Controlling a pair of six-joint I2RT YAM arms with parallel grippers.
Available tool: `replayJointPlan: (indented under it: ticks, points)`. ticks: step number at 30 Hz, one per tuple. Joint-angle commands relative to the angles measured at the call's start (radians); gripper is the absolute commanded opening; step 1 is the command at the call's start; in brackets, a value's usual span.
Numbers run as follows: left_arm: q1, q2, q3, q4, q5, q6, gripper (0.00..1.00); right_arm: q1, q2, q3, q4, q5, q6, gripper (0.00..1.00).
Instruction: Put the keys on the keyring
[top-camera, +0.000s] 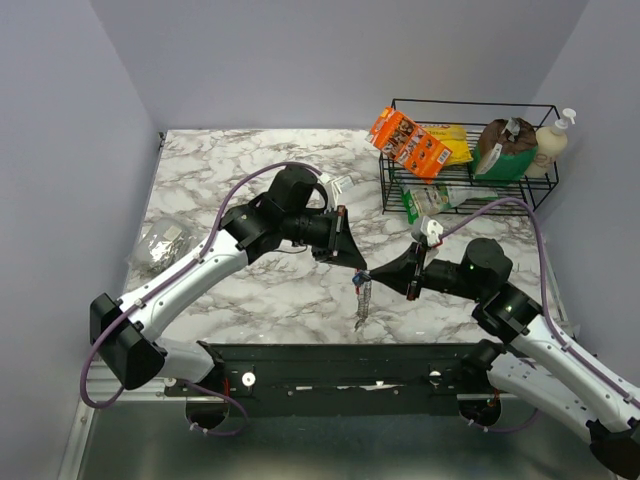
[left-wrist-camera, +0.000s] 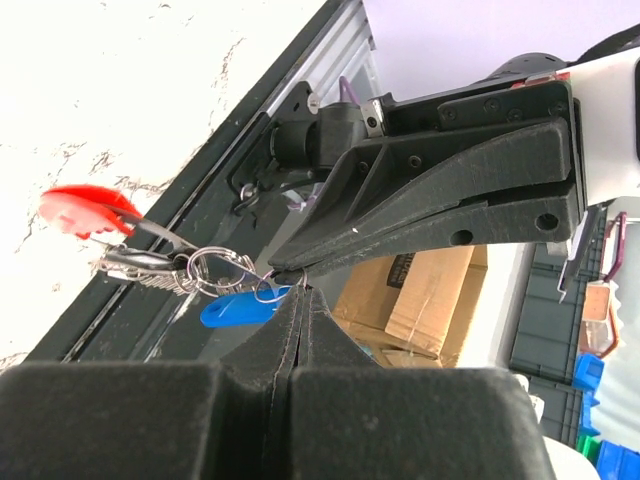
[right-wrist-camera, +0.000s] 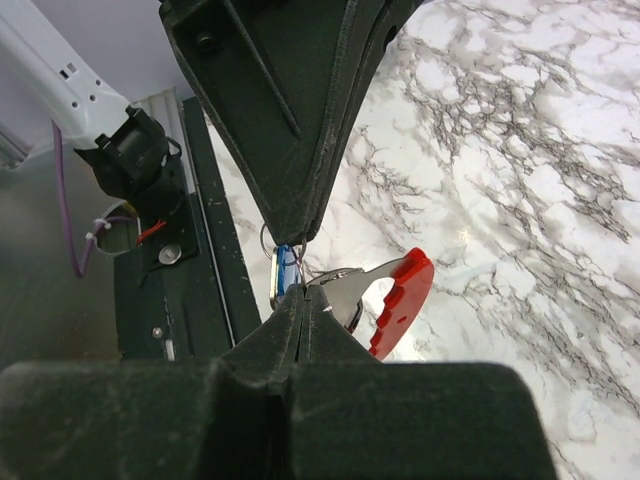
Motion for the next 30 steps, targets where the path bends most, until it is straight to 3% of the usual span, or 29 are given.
replayJointPlan:
  ticks: [1,16,30]
  points:
    - [-0.017,0.002,0.051,-0.011,-0.02,0.018,0.0,0.001,0.008,0.017,0.012,0.008,0.003,0.0]
    - [-0.055,0.041,0.117,-0.054,-0.055,0.045,0.0,0.002,0.022,0.021,0.041,-0.01,0.038,0.0]
    - [-0.148,0.093,0.254,-0.261,-0.233,0.148,0.0,0.001,-0.004,-0.009,0.135,0.026,0.098,0.0]
